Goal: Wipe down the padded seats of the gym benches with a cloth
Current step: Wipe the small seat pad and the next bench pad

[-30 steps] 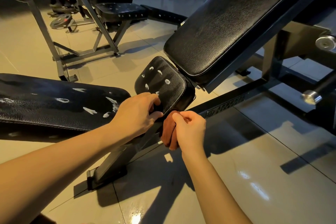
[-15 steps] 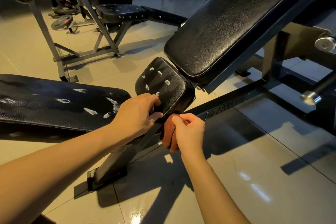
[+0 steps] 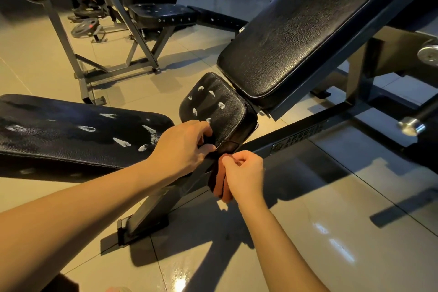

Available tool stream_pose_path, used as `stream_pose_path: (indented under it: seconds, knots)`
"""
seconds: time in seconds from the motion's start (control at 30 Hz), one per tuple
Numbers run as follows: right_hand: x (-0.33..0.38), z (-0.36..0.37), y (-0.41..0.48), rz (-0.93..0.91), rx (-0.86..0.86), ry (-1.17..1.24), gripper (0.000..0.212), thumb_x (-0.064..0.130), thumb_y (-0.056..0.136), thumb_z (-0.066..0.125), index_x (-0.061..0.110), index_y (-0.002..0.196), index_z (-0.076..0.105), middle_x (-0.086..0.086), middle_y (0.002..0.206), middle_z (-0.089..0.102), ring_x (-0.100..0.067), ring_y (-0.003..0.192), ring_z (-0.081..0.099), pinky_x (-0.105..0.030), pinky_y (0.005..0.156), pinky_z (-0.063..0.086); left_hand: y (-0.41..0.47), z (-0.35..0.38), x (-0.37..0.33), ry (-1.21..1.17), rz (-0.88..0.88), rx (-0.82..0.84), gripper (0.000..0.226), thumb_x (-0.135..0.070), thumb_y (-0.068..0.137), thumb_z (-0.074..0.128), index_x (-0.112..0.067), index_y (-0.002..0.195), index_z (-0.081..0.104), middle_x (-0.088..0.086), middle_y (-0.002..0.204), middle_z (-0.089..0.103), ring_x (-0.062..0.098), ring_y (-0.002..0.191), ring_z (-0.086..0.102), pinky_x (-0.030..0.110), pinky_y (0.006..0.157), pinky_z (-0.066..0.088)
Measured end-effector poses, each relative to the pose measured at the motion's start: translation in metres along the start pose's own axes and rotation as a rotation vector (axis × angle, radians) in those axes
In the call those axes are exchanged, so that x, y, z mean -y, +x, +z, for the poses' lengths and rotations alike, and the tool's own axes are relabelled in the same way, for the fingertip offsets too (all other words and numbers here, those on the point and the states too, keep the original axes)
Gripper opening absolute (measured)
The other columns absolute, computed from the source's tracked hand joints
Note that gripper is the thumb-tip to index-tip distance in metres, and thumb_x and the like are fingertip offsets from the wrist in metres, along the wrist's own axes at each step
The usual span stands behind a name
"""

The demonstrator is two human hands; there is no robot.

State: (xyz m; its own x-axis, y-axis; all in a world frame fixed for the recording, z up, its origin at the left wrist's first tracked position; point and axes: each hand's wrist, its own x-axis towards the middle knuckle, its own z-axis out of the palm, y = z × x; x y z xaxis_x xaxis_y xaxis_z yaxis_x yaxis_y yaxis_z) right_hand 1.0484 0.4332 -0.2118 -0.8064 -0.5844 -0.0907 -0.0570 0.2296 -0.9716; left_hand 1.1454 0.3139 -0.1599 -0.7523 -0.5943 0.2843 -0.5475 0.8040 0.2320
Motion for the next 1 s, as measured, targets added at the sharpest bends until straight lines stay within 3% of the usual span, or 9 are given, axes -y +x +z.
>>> stream_pose_path:
  seconds: [0.17,0.33,0.5,0.63,0.77,0.9,1.0]
  knots:
    - [-0.001,0.004,-0.002,-0.073,-0.082,0.040,0.008,0.025,0.097,0.066,0.018,0.101,0.066,0.005,0.094,0.065,-0.005,0.079,0.064,-0.008,0.052,0.047,0.003,-0.002,0.000,0.010,0.014,0.011,0.028,-0.044,0.094,0.067,-0.027,0.115,0.064,-0.009,0.105,0.064,0.008,0.088,0.054,0.025,0.080,0.050]
    - [-0.003,0.005,-0.002,-0.029,-0.053,-0.016,0.010,0.024,0.097,0.066,0.017,0.091,0.067,0.005,0.080,0.066,-0.006,0.069,0.064,-0.006,0.049,0.042,0.004,-0.002,0.001,0.024,0.024,0.013,0.027,-0.044,0.093,0.068,-0.027,0.113,0.064,-0.009,0.101,0.063,0.009,0.086,0.056,0.026,0.076,0.051]
    - [-0.003,0.008,-0.005,-0.070,-0.088,0.043,0.006,0.025,0.097,0.066,0.020,0.094,0.064,0.005,0.089,0.065,-0.006,0.078,0.064,-0.010,0.054,0.046,0.005,-0.003,0.001,0.028,0.029,0.009,0.028,-0.045,0.091,0.070,-0.028,0.112,0.064,-0.010,0.100,0.063,0.010,0.085,0.058,0.031,0.077,0.055]
    - [0.004,-0.001,0.002,-0.001,-0.021,0.017,0.018,0.019,0.096,0.065,0.018,0.079,0.064,-0.001,0.072,0.065,-0.007,0.062,0.062,-0.011,0.047,0.041,0.005,-0.004,0.001,0.019,0.029,0.018,0.027,-0.046,0.091,0.070,-0.028,0.111,0.064,-0.011,0.098,0.062,0.010,0.085,0.057,0.032,0.076,0.054]
    - [0.004,0.002,0.000,-0.049,-0.072,0.095,0.005,0.021,0.098,0.064,0.017,0.096,0.063,0.000,0.090,0.066,-0.005,0.072,0.062,-0.007,0.050,0.044,0.004,-0.004,0.000,0.012,0.030,0.013,0.026,-0.045,0.092,0.070,-0.028,0.111,0.063,-0.010,0.099,0.062,0.010,0.086,0.056,0.027,0.075,0.049]
    - [-0.005,0.006,-0.001,0.057,0.067,0.002,0.015,0.023,0.096,0.067,0.014,0.084,0.066,-0.003,0.074,0.070,-0.013,0.066,0.069,-0.027,0.062,0.059,0.003,-0.005,0.000,0.009,0.028,0.024,0.027,-0.044,0.092,0.069,-0.027,0.111,0.063,-0.010,0.099,0.063,0.011,0.086,0.058,0.031,0.077,0.054]
    - [-0.006,-0.005,-0.001,0.082,-0.053,0.036,0.019,0.019,0.096,0.064,0.011,0.079,0.065,0.000,0.066,0.064,-0.004,0.056,0.062,-0.010,0.047,0.043,0.003,-0.007,-0.001,0.007,0.022,0.032,0.028,-0.046,0.092,0.069,-0.027,0.111,0.063,-0.010,0.097,0.062,0.012,0.085,0.058,0.034,0.077,0.055]
